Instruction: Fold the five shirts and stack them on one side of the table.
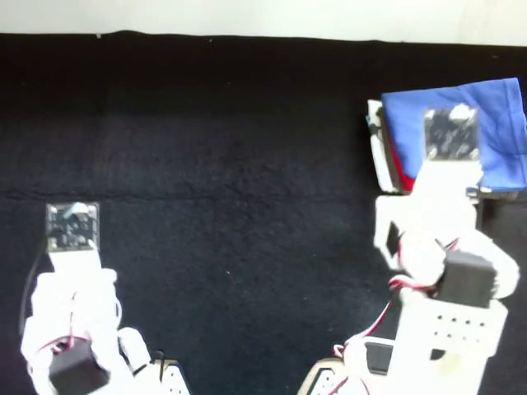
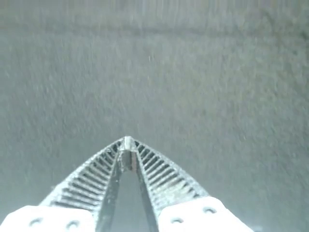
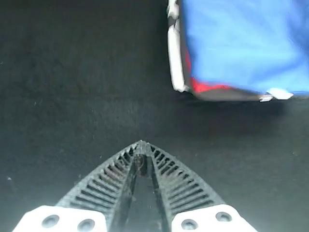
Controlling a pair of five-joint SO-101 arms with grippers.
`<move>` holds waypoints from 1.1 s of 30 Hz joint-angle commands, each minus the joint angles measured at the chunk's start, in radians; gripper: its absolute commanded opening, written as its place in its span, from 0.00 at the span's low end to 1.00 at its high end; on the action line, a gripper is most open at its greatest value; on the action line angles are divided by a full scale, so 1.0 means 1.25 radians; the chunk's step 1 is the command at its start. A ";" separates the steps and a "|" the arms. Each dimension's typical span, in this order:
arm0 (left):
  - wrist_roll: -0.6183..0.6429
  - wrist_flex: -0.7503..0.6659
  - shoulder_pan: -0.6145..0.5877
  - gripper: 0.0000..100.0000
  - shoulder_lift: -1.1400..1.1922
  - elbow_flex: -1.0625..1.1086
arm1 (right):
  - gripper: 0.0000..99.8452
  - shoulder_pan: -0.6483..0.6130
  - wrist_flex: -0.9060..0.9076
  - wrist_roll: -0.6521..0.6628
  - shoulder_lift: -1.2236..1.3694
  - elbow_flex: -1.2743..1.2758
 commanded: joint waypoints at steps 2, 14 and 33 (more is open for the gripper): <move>-0.005 0.001 0.014 0.01 -0.007 0.048 | 0.01 -0.007 -0.157 -0.009 -0.141 0.350; 0.000 0.001 0.177 0.01 -0.018 0.168 | 0.01 -0.006 -0.271 -0.010 -0.589 0.888; 0.378 -0.088 0.277 0.01 -0.019 0.363 | 0.01 -0.003 -0.153 -0.133 -0.698 1.039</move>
